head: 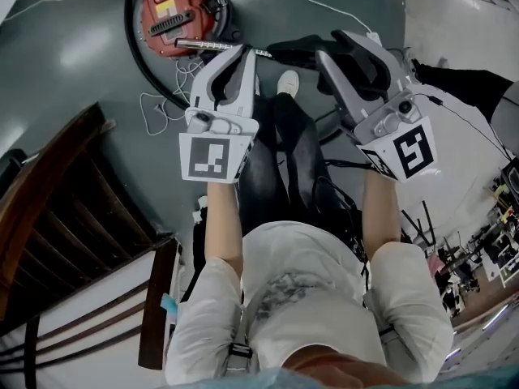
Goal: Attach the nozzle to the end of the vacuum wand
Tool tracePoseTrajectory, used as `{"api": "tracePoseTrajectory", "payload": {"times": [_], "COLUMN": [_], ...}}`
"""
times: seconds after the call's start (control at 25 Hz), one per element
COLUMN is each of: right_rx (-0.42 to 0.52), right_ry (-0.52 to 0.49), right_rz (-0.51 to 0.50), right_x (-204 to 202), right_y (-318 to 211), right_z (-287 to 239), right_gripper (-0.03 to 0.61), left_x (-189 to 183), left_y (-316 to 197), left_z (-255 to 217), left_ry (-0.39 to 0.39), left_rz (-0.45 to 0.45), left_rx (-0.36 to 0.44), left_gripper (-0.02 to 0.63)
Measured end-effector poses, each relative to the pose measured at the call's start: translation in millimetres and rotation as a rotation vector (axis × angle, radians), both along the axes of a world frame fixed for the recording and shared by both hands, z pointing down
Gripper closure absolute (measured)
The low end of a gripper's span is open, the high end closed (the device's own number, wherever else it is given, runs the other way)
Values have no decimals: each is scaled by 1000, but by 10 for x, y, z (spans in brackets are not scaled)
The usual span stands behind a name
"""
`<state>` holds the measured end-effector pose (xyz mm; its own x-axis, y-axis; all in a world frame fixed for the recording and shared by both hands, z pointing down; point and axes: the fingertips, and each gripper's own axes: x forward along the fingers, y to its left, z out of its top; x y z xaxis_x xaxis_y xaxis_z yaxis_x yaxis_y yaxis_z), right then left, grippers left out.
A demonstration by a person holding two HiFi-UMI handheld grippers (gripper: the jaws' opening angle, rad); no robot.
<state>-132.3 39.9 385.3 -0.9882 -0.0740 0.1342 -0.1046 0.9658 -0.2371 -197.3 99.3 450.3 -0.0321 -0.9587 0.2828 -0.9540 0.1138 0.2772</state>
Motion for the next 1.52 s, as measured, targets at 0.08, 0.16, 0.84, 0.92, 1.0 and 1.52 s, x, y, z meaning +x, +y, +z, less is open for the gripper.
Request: {"api": "tracePoseTrajectory", "payload": {"times": [0.08, 0.16, 0.84, 0.92, 1.0, 1.52], "right_rx": [-5, -10, -55, -62, -67, -96], "right_ry": [5, 8, 32, 36, 39, 55], "right_rz": [5, 10, 51, 57, 62, 88], "right_x": [9, 17, -46, -26, -8, 27], "right_y": [5, 11, 80, 75, 62, 27], "right_z": [86, 167, 787, 851, 905, 1259], "right_gripper": [463, 463, 463, 463, 463, 463], "left_x": [5, 2, -69, -59, -45, -35], "left_y": [-3, -3, 133, 145, 157, 380], "left_z": [105, 202, 1136, 1259, 1369, 2122], "left_ry": [11, 17, 29, 33, 35, 51], "left_rz": [-4, -6, 5, -3, -6, -125], "left_rx": [-8, -12, -114, -129, -145, -247], "left_gripper": [598, 594, 510, 501, 488, 410]}}
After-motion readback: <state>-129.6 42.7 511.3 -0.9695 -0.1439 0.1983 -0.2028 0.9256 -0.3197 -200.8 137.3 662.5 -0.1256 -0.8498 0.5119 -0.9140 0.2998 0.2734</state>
